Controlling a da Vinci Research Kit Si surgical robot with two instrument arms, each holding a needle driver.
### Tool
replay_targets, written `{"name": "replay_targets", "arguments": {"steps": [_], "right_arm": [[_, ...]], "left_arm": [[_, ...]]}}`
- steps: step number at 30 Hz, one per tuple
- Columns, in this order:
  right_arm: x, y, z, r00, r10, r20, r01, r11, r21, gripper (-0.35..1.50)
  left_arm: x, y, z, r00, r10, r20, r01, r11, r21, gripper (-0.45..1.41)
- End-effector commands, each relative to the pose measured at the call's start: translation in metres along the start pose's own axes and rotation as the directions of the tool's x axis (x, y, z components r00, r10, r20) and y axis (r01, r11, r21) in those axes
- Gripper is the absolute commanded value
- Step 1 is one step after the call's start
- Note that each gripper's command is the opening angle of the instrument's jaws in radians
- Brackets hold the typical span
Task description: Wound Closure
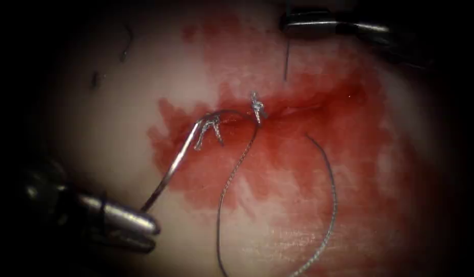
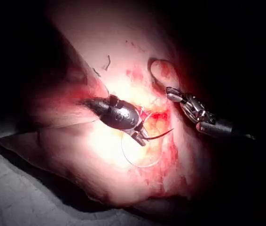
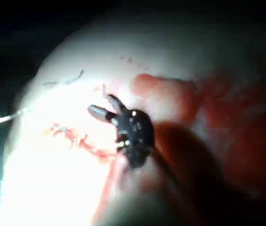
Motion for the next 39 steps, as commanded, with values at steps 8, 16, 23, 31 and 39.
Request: {"name": "replay_targets", "arguments": {"steps": [8, 16, 23, 31, 39], "right_arm": [[0.0001, -0.0023, -0.0073, 0.996, -0.087, 0.019, 0.086, 0.996, 0.037, 1.16], [-0.0006, -0.0054, -0.0095, 0.981, -0.192, 0.033, 0.19, 0.981, 0.05, -0.35], [-0.0019, -0.0072, -0.0034, 0.972, -0.229, 0.054, 0.225, 0.972, 0.067, -0.35], [-0.0035, -0.0082, 0.0015, 0.968, -0.246, 0.054, 0.241, 0.967, 0.085, -0.35], [-0.003, -0.0072, -0.0022, 0.957, -0.279, 0.077, 0.276, 0.96, 0.048, -0.35]], "left_arm": [[0.0033, -0.0001, 0.0007, 1.0, 0.0, -0.023, 0.0, 1.0, -0.014, -0.35], [0.0091, -0.0001, 0.0004, 0.997, 0.05, -0.05, -0.052, 0.998, -0.027, -0.35], [0.0114, -0.0015, -0.0006, 0.994, 0.069, -0.084, -0.07, 0.998, -0.001, -0.35], [0.01, -0.003, -0.0003, 0.991, 0.078, -0.108, -0.079, 0.997, -0.001, -0.35], [0.0013, -0.0036, -0.0012, 0.997, 0.054, -0.053, -0.053, 0.998, 0.022, -0.35]]}}
